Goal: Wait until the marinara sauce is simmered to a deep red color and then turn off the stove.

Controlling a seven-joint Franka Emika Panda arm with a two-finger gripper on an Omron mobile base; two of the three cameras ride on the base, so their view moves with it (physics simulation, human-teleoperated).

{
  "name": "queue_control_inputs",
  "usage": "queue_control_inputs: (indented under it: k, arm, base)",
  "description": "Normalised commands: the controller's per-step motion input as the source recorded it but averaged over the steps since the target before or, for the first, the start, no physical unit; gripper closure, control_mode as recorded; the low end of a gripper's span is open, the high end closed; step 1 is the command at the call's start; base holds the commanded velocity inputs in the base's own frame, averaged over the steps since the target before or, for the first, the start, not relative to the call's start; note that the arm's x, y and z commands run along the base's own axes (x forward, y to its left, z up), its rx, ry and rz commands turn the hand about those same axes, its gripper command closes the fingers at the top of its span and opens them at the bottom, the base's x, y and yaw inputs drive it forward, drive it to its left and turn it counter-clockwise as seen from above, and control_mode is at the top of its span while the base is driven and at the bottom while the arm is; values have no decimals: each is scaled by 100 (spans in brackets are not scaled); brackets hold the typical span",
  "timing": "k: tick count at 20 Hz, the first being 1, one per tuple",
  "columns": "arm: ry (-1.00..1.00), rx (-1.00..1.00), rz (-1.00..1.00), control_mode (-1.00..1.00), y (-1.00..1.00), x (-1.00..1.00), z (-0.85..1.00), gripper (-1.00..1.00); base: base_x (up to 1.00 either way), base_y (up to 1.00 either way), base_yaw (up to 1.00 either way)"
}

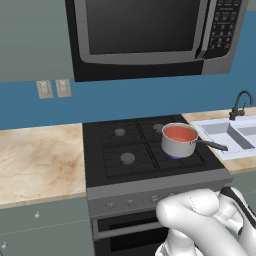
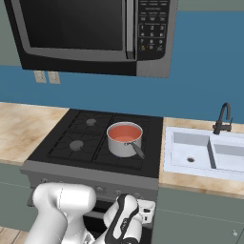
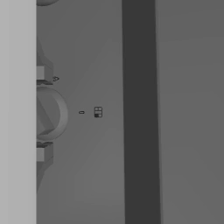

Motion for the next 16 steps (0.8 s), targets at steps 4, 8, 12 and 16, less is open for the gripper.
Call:
queue_control_inputs:
  k: [4, 8, 12, 16]
  arm:
    - [0, 0, 0, -100, 0, 0, 0, 100]
    - [0, 0, 0, -100, 0, 0, 0, 100]
    - [0, 0, 0, -100, 0, 0, 0, 100]
    - [0, 0, 0, -100, 0, 0, 0, 100]
  base:
    - [0, 0, 0]
    - [0, 0, 0]
    - [0, 0, 0]
    - [0, 0, 0]
